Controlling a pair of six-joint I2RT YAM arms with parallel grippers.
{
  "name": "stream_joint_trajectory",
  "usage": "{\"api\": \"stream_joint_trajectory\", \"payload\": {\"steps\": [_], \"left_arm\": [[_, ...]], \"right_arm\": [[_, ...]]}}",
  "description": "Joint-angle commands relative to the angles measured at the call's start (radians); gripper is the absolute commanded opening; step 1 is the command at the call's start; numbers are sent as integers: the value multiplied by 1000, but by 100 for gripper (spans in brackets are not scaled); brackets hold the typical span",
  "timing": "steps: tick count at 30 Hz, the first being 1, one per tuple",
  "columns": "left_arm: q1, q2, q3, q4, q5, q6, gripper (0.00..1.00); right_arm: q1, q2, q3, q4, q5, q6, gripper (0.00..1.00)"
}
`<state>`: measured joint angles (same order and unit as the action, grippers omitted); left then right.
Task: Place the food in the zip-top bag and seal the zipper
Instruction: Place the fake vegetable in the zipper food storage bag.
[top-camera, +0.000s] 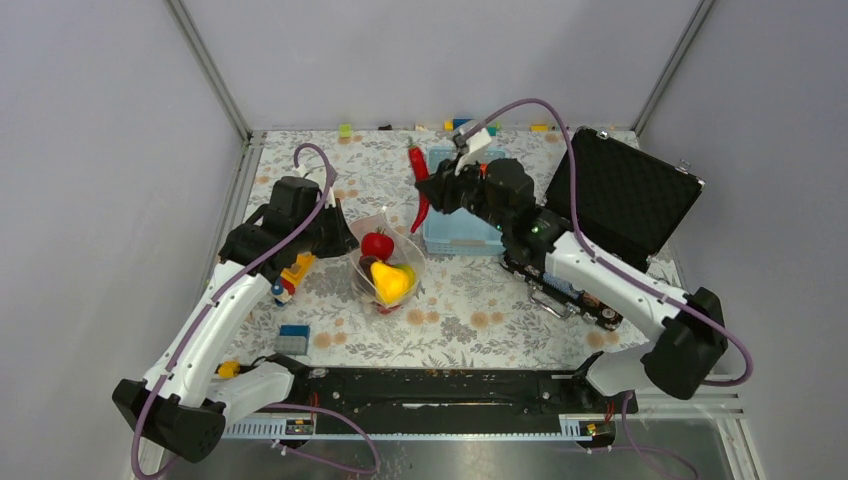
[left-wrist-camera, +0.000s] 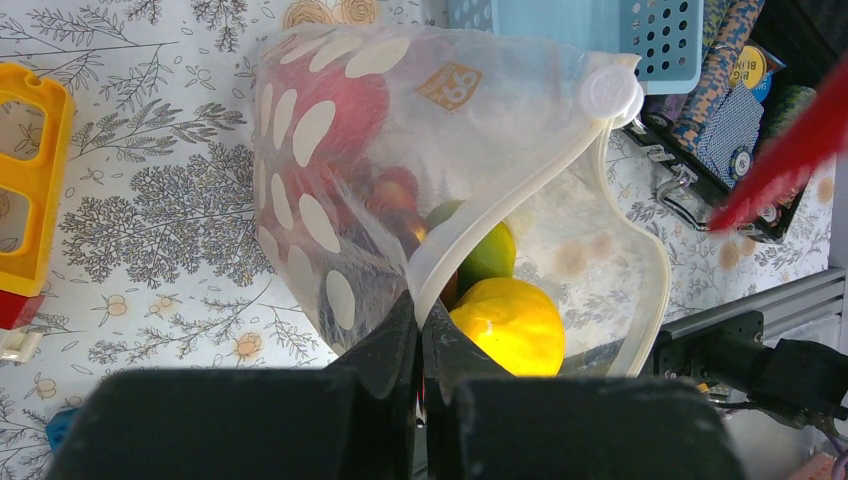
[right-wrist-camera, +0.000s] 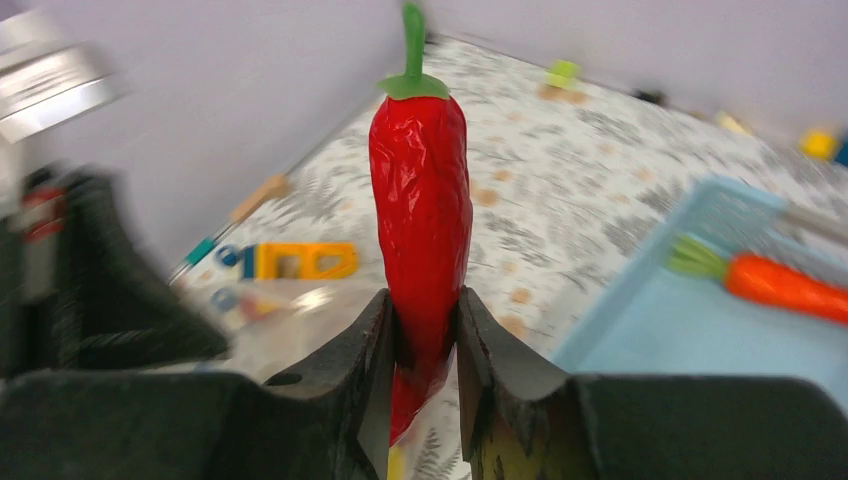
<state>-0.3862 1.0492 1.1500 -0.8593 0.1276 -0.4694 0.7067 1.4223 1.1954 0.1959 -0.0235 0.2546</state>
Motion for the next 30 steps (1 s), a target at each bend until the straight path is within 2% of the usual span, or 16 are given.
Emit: {"api": "stream_joint_trajectory", "payload": {"steps": [1, 5, 9, 18, 25, 30], "left_arm": [[7, -6, 32, 51, 5, -1, 0], [9, -5, 32, 51, 7, -3, 0], [11, -7, 30, 50, 6, -3, 0], [13, -8, 30, 50, 8, -3, 0], [14, -7, 30, 50, 6, -3, 0], [14, -7, 30, 50, 10, -3, 0]], "right_arm": [[111, -92, -45, 111, -143, -291, 4], [152, -107, -93, 139, -325, -407, 5], [163, -80, -125, 166, -410, -466, 5], [190, -9, -128, 159, -410, -465, 7], [208, 12, -74, -15, -337, -464, 11], [222, 2, -87, -48, -314, -452, 15]]}}
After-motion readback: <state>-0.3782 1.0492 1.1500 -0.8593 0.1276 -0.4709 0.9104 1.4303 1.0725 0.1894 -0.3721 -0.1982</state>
